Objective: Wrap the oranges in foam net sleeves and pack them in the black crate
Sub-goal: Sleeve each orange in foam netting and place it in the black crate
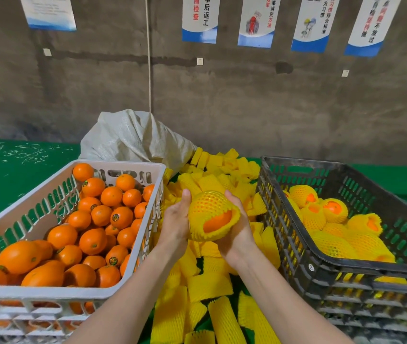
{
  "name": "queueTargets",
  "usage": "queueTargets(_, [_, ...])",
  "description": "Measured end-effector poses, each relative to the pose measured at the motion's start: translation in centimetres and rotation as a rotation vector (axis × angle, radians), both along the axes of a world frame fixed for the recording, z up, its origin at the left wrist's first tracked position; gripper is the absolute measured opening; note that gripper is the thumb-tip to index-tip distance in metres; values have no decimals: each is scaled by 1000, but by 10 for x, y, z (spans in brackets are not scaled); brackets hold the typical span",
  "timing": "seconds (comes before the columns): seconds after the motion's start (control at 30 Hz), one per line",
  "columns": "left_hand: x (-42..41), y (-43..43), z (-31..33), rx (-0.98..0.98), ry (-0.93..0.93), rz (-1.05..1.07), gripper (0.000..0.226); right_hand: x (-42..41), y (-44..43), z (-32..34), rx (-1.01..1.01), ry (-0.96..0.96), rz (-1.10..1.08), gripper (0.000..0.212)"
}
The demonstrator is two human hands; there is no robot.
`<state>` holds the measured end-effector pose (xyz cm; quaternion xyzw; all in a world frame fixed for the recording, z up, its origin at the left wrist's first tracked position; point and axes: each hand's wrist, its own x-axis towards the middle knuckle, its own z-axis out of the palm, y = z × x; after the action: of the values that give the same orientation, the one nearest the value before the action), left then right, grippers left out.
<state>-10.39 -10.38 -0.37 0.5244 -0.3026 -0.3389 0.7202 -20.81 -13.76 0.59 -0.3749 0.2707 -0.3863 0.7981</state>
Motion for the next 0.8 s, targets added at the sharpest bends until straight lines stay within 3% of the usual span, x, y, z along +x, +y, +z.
queueTargets(0.2, [5,0,7,107,-24,-69,49,-4,-2,1,-2,-22,59,36])
queueTargets(0.43, [2,-4,8,118,110,-137,42,-10,-4,-2,-147,14,94,31])
queueTargets(0.5, [1,-3,9,180,206,-254,54,-13,-6,1,-252,49,110,34])
queueTargets(0.6, [0,3,13,352,503,-548,77,-18,-9,5,-412,163,83,26])
queueTargets(0.67, [-2,4,13,356,585,-645,81,-22,-15,4,-462,209,35,40])
queueTargets(0.8, [-8,1,11,327,427,-615,70,-26,-16,9,-608,200,-27,26])
